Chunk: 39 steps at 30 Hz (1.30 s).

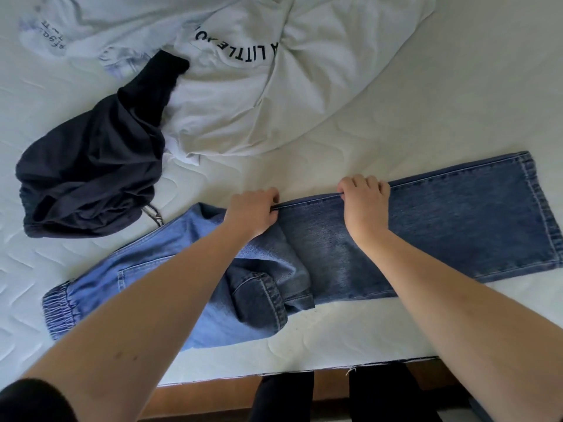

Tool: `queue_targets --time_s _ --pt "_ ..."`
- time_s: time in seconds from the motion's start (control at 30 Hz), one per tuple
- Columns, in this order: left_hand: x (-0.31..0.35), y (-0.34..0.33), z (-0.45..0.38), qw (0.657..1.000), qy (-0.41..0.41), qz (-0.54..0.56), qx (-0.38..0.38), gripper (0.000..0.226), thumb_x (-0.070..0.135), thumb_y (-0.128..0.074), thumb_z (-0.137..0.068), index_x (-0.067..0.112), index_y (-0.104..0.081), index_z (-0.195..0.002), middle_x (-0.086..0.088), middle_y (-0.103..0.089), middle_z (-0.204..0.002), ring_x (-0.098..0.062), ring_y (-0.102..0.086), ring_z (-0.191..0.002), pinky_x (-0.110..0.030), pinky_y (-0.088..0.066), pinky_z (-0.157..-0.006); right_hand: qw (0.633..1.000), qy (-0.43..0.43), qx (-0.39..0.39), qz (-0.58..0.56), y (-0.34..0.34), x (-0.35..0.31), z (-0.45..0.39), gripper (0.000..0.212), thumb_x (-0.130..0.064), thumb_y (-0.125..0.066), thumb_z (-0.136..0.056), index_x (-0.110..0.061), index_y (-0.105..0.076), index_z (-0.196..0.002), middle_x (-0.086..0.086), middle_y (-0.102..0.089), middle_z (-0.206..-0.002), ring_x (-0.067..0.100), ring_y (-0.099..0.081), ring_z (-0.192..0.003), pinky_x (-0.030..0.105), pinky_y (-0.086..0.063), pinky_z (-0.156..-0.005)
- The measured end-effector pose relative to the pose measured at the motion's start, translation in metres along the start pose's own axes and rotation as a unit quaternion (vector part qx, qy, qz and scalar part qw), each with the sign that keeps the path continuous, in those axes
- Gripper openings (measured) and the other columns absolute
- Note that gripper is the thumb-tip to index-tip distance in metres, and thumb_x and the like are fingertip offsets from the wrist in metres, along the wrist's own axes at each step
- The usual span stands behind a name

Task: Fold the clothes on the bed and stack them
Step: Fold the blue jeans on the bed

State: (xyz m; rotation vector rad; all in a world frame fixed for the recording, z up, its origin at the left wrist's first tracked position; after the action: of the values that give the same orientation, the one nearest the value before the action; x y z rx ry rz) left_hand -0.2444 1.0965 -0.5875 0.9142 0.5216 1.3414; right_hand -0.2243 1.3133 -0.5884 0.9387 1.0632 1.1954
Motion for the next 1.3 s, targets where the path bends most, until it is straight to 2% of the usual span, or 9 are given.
queue_targets --time_s 0.17,0.37,0.57,0.7,0.8,0.97,1.07,1.17,1.3 --pt "-0.021 -0.011 0.023 0.997 0.071 0.006 -0.022 0.056 0.048 -0.061 -0.085 0.020 -0.045 -0.130 -0.007 -0.050 -0.128 -0.030 -0.048 -0.117 -0.045 -0.045 -0.092 0.998 0.065 0.005 0.006 -0.003 -0.012 0.014 0.048 -0.005 -0.063 -0.082 -0.016 -0.052 -0.128 0.006 -0.053 -0.128 0.028 -0.043 -0.122 0.046 -0.027 -0.108" --pt "-0.008 -0.045 0.075 0.998 0.002 0.004 0.062 0.068 0.032 -0.050 -0.094 0.009 -0.025 -0.152 -0.008 -0.027 -0.158 -0.023 -0.026 -0.145 -0.040 -0.031 -0.112 0.962 0.260 -0.082 0.002 -0.045 -0.066 0.063 0.068 -0.033 -0.052 -0.094 -0.017 -0.024 -0.153 0.004 -0.020 -0.161 0.024 -0.020 -0.147 0.047 -0.015 -0.119" --pt "-0.001 -0.062 0.101 0.995 -0.024 -0.015 0.097 0.058 0.026 -0.053 -0.092 0.010 -0.040 -0.147 -0.005 -0.034 -0.156 -0.024 -0.032 -0.143 -0.039 -0.033 -0.112 0.980 0.198 0.000 -0.005 -0.045 -0.043 0.091 0.044 -0.027 -0.072 -0.084 -0.013 -0.060 -0.124 0.007 -0.060 -0.118 0.028 -0.058 -0.107 0.041 -0.049 -0.087" --pt "0.000 -0.066 0.098 0.997 -0.013 -0.040 0.066 0.055 0.032 -0.044 -0.096 0.014 -0.037 -0.148 -0.003 -0.030 -0.157 -0.022 -0.031 -0.142 -0.038 -0.029 -0.111 0.980 0.197 0.015 0.002 -0.033 -0.029 0.088 0.016 -0.020 -0.075 -0.084 -0.011 -0.065 -0.092 0.004 -0.061 -0.082 0.024 -0.058 -0.074 0.037 -0.049 -0.064" --pt "0.005 -0.052 0.095 0.994 -0.027 -0.020 0.107 0.050 0.037 -0.049 -0.094 0.014 -0.049 -0.138 -0.004 -0.050 -0.140 -0.024 -0.049 -0.127 -0.041 -0.039 -0.100 0.979 0.196 -0.048 -0.006 -0.026 -0.026 0.088 0.020 -0.026 -0.073 -0.086 -0.010 -0.062 -0.086 0.004 -0.059 -0.075 0.023 -0.058 -0.067 0.035 -0.049 -0.057" --pt "0.019 -0.033 0.063 0.991 -0.040 0.040 0.124 0.035 0.035 -0.044 -0.101 0.012 -0.065 -0.117 -0.006 -0.062 -0.118 -0.028 -0.057 -0.107 -0.041 -0.041 -0.096 0.984 0.147 -0.077 -0.063 -0.020 -0.015 0.092 0.028 -0.040 -0.061 -0.092 -0.012 -0.064 -0.099 0.003 -0.063 -0.086 0.023 -0.061 -0.071 0.032 -0.046 -0.056" --pt "0.021 -0.032 0.036 0.983 -0.028 0.178 0.019 0.033 0.026 -0.038 -0.104 0.010 -0.067 -0.106 -0.007 -0.061 -0.115 -0.027 -0.057 -0.103 -0.039 -0.042 -0.093 0.992 0.122 0.017 -0.038 -0.004 -0.001 0.071 0.039 -0.033 -0.067 -0.087 -0.014 -0.059 -0.120 0.006 -0.062 -0.109 0.028 -0.061 -0.095 0.040 -0.048 -0.081" --pt "0.009 -0.025 0.022 0.970 0.020 0.244 0.014 0.022 0.020 -0.044 -0.101 0.017 -0.065 -0.107 0.002 -0.069 -0.100 -0.021 -0.061 -0.096 -0.033 -0.046 -0.087 0.984 0.175 -0.035 -0.021 -0.003 0.005 0.045 0.054 -0.033 -0.070 -0.085 -0.017 -0.052 -0.133 0.005 -0.056 -0.129 0.028 -0.051 -0.120 0.043 -0.034 -0.105" --pt "-0.019 -0.010 0.012 0.986 0.053 0.156 0.020 0.017 0.015 -0.057 -0.094 0.020 -0.072 -0.100 0.000 -0.071 -0.103 -0.022 -0.062 -0.098 -0.036 -0.049 -0.088 0.967 0.242 -0.081 -0.010 -0.007 0.001 0.036 0.030 -0.018 -0.066 -0.089 -0.016 -0.062 -0.118 0.005 -0.061 -0.107 0.026 -0.056 -0.100 0.036 -0.039 -0.092"
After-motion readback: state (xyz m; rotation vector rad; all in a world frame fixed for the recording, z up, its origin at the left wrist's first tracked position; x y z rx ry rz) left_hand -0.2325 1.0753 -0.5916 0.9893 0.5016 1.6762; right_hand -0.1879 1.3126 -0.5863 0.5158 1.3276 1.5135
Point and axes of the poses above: each hand's wrist, its own z-axis away from the middle knuckle, its own y-axis out of the back of the hand, x = y × z, the point moved 5 cm from there along -z, towards the middle knuckle
